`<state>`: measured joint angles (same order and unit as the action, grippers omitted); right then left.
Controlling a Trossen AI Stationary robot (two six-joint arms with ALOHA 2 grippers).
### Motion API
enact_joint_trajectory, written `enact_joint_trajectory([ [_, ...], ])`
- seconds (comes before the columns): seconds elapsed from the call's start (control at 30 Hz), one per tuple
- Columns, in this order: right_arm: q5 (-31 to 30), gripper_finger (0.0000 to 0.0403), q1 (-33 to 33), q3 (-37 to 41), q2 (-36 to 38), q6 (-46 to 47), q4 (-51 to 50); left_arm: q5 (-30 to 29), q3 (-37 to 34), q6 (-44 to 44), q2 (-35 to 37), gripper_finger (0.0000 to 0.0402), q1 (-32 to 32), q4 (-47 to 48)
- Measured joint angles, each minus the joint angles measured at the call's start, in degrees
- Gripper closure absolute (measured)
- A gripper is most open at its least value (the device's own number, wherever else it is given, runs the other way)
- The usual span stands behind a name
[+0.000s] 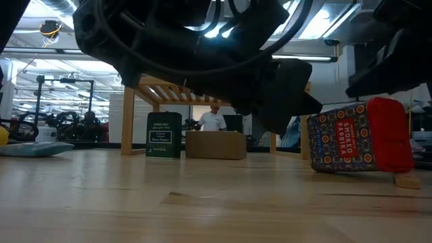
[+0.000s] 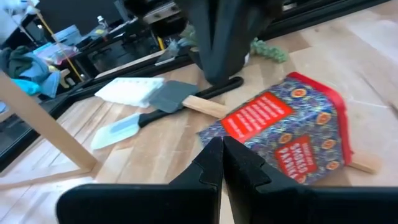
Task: Shelf spices
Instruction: Put the red seasoning can on the shelf
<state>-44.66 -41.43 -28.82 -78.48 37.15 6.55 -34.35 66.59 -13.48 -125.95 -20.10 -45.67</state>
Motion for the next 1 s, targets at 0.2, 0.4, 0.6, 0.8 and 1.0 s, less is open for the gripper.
enact_joint_trajectory([
  [0.2,2.46,0.0395,-0.21,0.0,0.44,-0.23,-1.11,0.01,0.2,-1.88,0.02,0.0396,0.15,-1.64],
  [0.4,6.49,0.0395,-0.22,0.0,0.44,-1.42,-1.14,1.4,2.84,-4.67,0.04,0.0396,1.07,-1.65],
  [0.6,8.17,0.0395,-0.56,0.0,0.44,-1.84,-0.88,5.65,3.85,-2.89,0.07,0.0396,3.15,0.05],
  [0.8,8.27,0.0395,-3.28,-1.35,0.44,-5.45,-0.7,7.29,3.82,1.51,0.07,0.0396,4.55,3.8],
  [1.0,11.18,0.0395,-4.72,-4.57,0.44,-8.9,-2.68,8.35,3.82,1.94,0.07,0.0396,4.44,3.56],
])
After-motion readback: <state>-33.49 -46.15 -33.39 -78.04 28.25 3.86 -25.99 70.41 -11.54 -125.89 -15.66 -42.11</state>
